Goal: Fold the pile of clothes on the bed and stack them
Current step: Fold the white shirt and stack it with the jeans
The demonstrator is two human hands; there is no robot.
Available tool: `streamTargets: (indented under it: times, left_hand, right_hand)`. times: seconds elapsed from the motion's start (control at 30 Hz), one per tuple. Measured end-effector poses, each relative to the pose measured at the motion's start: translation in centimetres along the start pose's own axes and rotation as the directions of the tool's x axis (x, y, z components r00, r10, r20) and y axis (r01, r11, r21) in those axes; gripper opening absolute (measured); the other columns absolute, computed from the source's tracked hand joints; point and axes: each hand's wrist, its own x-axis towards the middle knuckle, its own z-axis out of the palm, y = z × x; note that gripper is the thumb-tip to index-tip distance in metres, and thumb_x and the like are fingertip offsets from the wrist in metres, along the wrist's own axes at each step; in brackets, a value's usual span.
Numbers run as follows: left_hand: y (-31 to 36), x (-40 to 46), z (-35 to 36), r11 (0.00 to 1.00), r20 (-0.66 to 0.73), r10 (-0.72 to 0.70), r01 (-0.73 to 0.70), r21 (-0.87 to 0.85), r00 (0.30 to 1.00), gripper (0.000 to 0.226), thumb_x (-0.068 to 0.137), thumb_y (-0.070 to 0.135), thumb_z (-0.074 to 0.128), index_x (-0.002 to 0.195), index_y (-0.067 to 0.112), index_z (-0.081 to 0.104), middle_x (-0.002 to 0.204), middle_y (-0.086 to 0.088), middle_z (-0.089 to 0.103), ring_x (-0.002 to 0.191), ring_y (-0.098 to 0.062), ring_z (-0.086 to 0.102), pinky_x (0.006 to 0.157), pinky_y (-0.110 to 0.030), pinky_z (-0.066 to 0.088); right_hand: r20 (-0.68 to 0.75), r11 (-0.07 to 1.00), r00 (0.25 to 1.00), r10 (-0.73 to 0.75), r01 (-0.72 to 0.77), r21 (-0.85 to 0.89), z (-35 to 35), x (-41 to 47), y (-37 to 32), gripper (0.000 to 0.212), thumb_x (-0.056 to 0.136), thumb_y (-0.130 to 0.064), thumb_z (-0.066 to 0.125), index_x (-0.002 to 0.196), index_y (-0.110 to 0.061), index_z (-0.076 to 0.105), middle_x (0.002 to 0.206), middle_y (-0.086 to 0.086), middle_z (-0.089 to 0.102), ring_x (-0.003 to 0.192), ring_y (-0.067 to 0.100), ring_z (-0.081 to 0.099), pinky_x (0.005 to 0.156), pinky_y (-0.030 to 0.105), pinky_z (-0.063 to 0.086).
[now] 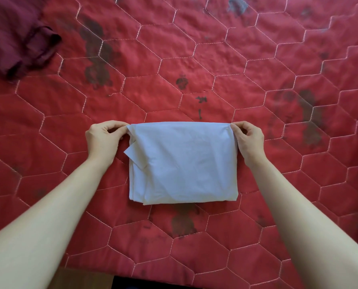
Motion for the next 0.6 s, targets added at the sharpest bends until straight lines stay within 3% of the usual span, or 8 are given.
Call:
streamTargets:
  times: [0.17, 0.3, 0.33, 0.4, 0.47, 0.53, 0.6]
  left_hand:
    - [0.1, 0.3, -0.3, 0.998, 0.026, -0.031, 0.032, -0.053, 0.999, 0.020, 0.079, 0.014, 0.073, 0.073, 0.033, 0.074, 0.072, 0.007, 0.072, 0.063, -0.006, 0.060, 0.068, -0.024, 0.053]
    - [0.7, -0.2, -0.2, 0.999, 0.058, -0.039, 0.040, -0.017, 0.998, 0.024, 0.085, 0.011, 0.061, 0.079, 0.032, 0.071, 0.076, 0.015, 0.070, 0.068, 0.004, 0.061, 0.073, -0.021, 0.050]
    - [1.1, -0.5, -0.2, 0.998, 0.043, 0.006, -0.009, 0.061, 0.999, 0.024, 0.087, 0.011, 0.055, 0.085, 0.029, 0.070, 0.085, 0.014, 0.071, 0.073, 0.005, 0.061, 0.077, -0.018, 0.048]
    - [2.4, -1.1, 0.1, 0.915, 0.037, 0.263, -0.261, 0.309, 0.964, 0.026, 0.089, 0.011, 0.048, 0.103, 0.018, 0.069, 0.108, 0.003, 0.069, 0.099, -0.007, 0.060, 0.088, -0.020, 0.042]
    - [3.9, -2.1, 1.5, 0.734, 0.119, 0.538, -0.533, 0.420, 0.835, 0.033, 0.089, 0.009, 0.046, 0.115, 0.007, 0.066, 0.120, -0.007, 0.065, 0.118, -0.025, 0.054, 0.103, -0.032, 0.036]
    - [5.1, -3.7, 4.5, 0.622, 0.225, 0.616, -0.642, 0.449, 0.755, 0.041, 0.089, 0.010, 0.039, 0.122, 0.001, 0.063, 0.128, -0.013, 0.061, 0.127, -0.032, 0.050, 0.110, -0.045, 0.032]
    - [5.3, -5.7, 7.5, 0.557, 0.386, 0.528, -0.652, 0.514, 0.756, 0.053, 0.092, 0.016, 0.026, 0.136, 0.002, 0.050, 0.143, -0.015, 0.048, 0.139, -0.033, 0.036, 0.115, -0.051, 0.021]
  right_hand:
    - [0.008, 1.000, 1.000, 0.000, 0.000, -0.002, -0.2, -0.2, -0.4, 0.011, 0.089, -0.022, 0.062, 0.084, -0.025, 0.071, 0.086, -0.011, 0.070, 0.085, 0.007, 0.062, 0.088, 0.037, 0.051]
    - [-0.019, 1.000, 1.000, -0.003, 0.002, -0.015, 0.0, -0.8, -0.8, 0.016, 0.093, -0.020, 0.056, 0.094, -0.024, 0.071, 0.100, -0.005, 0.069, 0.098, 0.011, 0.060, 0.090, 0.033, 0.048]
    - [-0.066, 0.997, 0.997, -0.025, 0.020, -0.074, 0.2, -1.1, -1.0, 0.019, 0.094, -0.018, 0.052, 0.100, -0.023, 0.070, 0.107, -0.003, 0.066, 0.105, 0.014, 0.058, 0.090, 0.029, 0.044]
    - [-0.206, 0.969, 0.972, -0.118, 0.067, -0.237, 0.8, -1.7, -1.7, 0.027, 0.096, -0.014, 0.046, 0.113, -0.018, 0.066, 0.117, 0.001, 0.060, 0.114, 0.021, 0.050, 0.087, 0.023, 0.035]
    - [-0.282, 0.919, 0.909, -0.308, 0.208, -0.335, 2.3, -3.0, -3.1, 0.031, 0.096, -0.007, 0.045, 0.121, -0.008, 0.063, 0.121, 0.009, 0.060, 0.116, 0.027, 0.050, 0.093, 0.027, 0.038]
    - [-0.229, 0.855, 0.851, -0.473, 0.382, -0.350, 4.9, -4.7, -4.3, 0.034, 0.092, 0.000, 0.046, 0.122, 0.001, 0.062, 0.124, 0.018, 0.060, 0.121, 0.034, 0.051, 0.104, 0.039, 0.039]
    - [-0.046, 0.805, 0.859, -0.510, 0.457, -0.380, 7.8, -6.4, -4.7, 0.039, 0.094, -0.005, 0.045, 0.132, -0.001, 0.055, 0.138, 0.019, 0.051, 0.135, 0.036, 0.040, 0.113, 0.047, 0.029]
